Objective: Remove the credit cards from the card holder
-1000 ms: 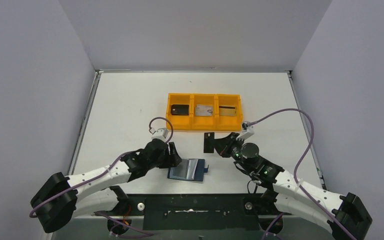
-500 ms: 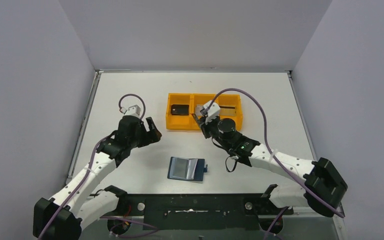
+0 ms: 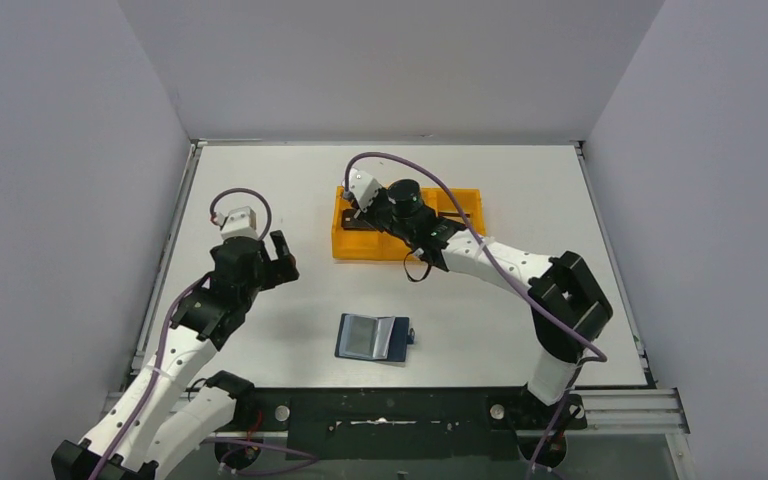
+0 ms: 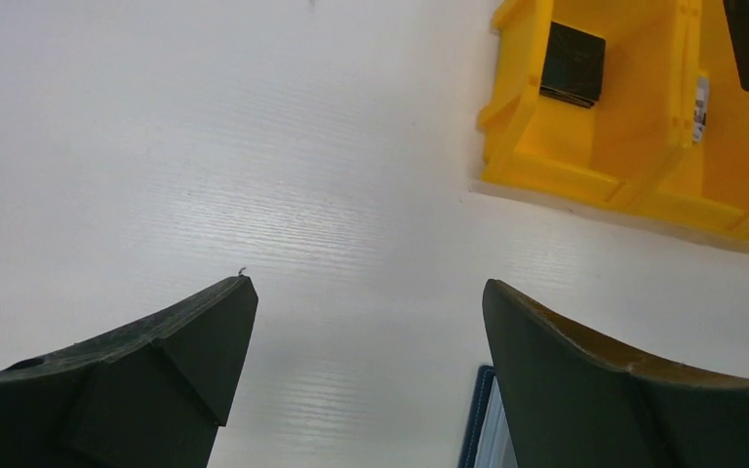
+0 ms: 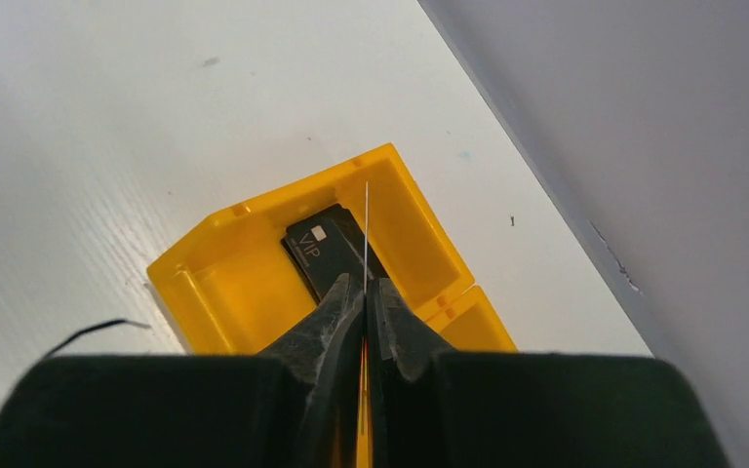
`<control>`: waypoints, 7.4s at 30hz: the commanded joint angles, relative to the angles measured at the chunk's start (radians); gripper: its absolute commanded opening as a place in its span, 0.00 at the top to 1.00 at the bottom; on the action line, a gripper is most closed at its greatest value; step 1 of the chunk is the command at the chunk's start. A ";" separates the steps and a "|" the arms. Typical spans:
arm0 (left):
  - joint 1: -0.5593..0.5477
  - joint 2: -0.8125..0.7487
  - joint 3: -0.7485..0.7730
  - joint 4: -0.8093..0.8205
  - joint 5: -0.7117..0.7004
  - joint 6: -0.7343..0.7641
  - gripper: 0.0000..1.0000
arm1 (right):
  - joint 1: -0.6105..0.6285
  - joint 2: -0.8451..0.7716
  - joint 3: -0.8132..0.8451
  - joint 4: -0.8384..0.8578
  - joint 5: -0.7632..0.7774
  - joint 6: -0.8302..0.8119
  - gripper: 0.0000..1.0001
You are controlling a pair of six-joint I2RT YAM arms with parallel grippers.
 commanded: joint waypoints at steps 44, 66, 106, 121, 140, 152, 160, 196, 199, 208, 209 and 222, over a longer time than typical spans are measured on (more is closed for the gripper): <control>0.086 0.026 -0.001 0.055 -0.017 0.042 0.11 | -0.072 0.484 0.424 -0.145 -0.032 -0.604 1.00; 0.097 0.027 -0.005 0.061 0.011 0.047 0.11 | -0.075 0.478 0.423 -0.181 -0.105 -0.598 0.87; 0.111 0.059 -0.004 0.064 0.037 0.052 0.12 | -0.132 0.540 0.788 -0.603 0.025 0.618 0.91; 0.118 0.065 -0.005 0.064 0.047 0.053 0.12 | -0.139 0.706 0.938 -0.701 0.039 0.605 0.89; 0.117 0.070 -0.004 0.063 0.048 0.055 0.12 | -0.104 0.494 0.749 -0.675 -0.040 0.633 0.80; 0.124 0.072 0.001 0.059 0.044 0.054 0.12 | -0.115 0.105 0.267 -0.507 0.180 0.766 0.37; 0.126 0.054 0.000 0.049 0.007 0.049 0.12 | -0.111 0.171 0.243 -0.519 0.158 0.821 0.27; 0.126 0.011 -0.009 0.041 0.063 0.027 0.12 | 0.110 0.226 0.180 -0.590 0.468 1.130 0.34; 0.124 0.001 -0.011 0.042 0.075 0.026 0.12 | 0.126 0.217 0.173 -0.566 0.456 1.131 0.34; 0.111 -0.022 -0.005 0.037 0.087 0.028 0.12 | 0.168 0.025 0.071 -0.506 0.456 1.027 0.29; 0.109 -0.027 -0.005 0.036 0.087 0.028 0.12 | 0.178 -0.008 0.040 -0.488 0.459 1.021 0.29; 0.044 -0.002 0.004 0.012 0.047 0.017 0.12 | 0.364 -0.187 -0.250 -0.272 0.340 1.134 0.53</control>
